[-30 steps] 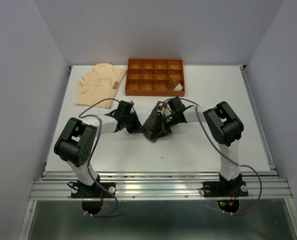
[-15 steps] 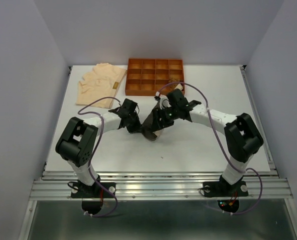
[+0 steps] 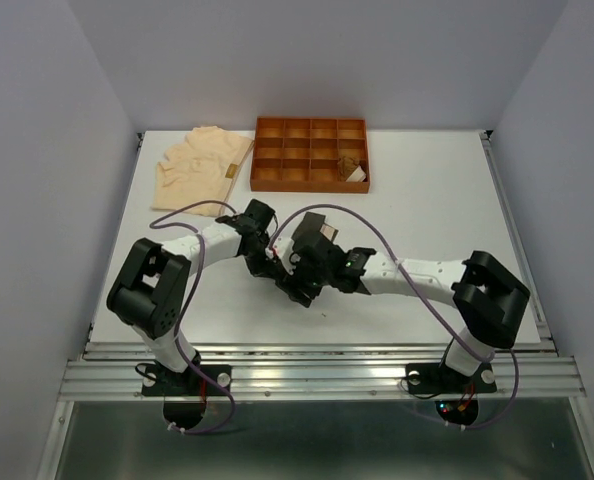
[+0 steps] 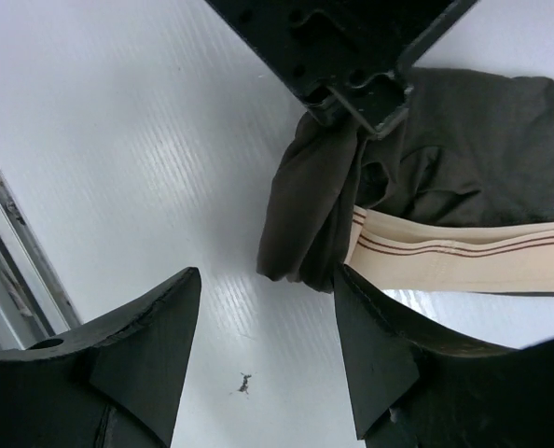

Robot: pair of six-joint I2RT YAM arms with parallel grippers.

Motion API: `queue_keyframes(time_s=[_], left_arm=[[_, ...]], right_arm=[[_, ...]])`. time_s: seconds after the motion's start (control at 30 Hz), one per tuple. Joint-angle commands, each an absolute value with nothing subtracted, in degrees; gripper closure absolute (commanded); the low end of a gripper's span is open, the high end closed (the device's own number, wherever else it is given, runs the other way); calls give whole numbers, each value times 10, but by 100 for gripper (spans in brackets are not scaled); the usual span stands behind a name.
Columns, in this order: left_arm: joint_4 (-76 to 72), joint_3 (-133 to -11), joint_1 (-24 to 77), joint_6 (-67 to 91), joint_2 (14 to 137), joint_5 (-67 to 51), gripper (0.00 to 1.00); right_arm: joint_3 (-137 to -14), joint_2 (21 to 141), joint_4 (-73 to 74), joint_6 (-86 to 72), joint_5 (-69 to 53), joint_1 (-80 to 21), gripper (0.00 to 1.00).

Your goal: Roll the underwear

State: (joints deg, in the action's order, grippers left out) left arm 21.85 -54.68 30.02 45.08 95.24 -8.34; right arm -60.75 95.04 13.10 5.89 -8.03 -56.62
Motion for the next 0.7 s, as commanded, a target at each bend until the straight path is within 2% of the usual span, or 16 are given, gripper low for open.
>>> queue_keyframes(time_s=[0.0, 0.4, 0.67], left_arm=[[317, -548, 304, 447, 933, -78, 100], [346, -552, 304, 442, 944, -100, 100], [352, -556, 305, 441, 947, -103, 100]], right_arm=[[-602, 940, 78, 134, -14, -610, 35], [-602, 956, 64, 192, 68, -696, 37], [-620, 993, 82, 205, 99, -710, 38]])
